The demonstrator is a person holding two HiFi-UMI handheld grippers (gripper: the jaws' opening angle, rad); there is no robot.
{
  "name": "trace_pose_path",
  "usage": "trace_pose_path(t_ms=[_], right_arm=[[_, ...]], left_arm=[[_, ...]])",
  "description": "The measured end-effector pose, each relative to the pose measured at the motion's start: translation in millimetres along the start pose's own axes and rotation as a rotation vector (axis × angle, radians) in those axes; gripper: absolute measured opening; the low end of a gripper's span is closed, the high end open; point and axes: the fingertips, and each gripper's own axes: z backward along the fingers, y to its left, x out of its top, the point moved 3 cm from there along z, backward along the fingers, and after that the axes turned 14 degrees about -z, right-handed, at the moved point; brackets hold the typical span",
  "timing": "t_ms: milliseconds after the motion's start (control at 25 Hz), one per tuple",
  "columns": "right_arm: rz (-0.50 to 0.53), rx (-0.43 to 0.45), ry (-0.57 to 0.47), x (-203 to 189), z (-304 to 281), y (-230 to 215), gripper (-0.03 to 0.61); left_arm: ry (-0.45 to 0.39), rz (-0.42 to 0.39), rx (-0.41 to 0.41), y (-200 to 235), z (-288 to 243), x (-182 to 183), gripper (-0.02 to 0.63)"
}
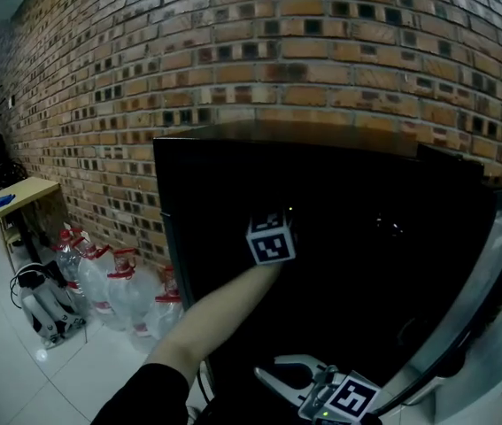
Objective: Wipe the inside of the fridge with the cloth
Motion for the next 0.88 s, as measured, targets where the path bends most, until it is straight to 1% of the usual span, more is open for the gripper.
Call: trace_pose_path(t_ms=[80, 200, 240, 320, 440, 520, 600, 680, 760, 880], right_arm=[[-0.003, 0.011, 0.006, -3.4, -0.8, 2.3, 0.005], [0.013, 0.045, 0.034, -10.2, -0.9, 12.8, 0.005], [0.023, 0.06, 0.053, -13.9, 0.3, 17.4, 0.005], [0.038, 0.069, 0.091, -21.7, 4.2, 23.7, 0.005], [0.021, 0.043, 0.115, -27.5, 10.9, 25.4, 0.005], [-0.018, 0.045, 0.122, -30.3, 12.7, 27.4, 0.005], [-0.061, 0.054, 0.142, -37.3, 9.2, 26.7, 0.005], [-0.082, 0.062, 0.159, -45.1, -0.4, 20.8, 0.005], [-0.092, 0.084, 0.169, -52.6, -9.8, 17.7, 0.005], [-0.131, 0.141, 0.164, -60.0, -18.4, 21.3, 0.005]], left_arm=[[-0.026, 0.017, -0.11, -27.5, 12.4, -4.0, 0.054], [-0.043, -0.009, -0.247, -71.7, 20.5, -17.1, 0.054], [-0.043, -0.011, -0.287, -85.9, 20.8, -21.6, 0.054], [-0.033, 0.023, -0.341, -107.4, 19.0, -30.3, 0.054], [-0.022, 0.095, -0.386, -128.3, 15.3, -38.6, 0.054], [-0.026, 0.116, -0.429, -142.0, 15.4, -43.3, 0.054], [-0.03, 0.108, -0.469, -152.6, 15.0, -47.9, 0.054], [-0.038, 0.089, -0.488, -156.3, 10.1, -49.2, 0.054], [-0.036, 0.086, -0.491, -157.7, 4.2, -52.0, 0.054], [-0.017, 0.094, -0.484, -157.5, -3.2, -59.2, 0.054]])
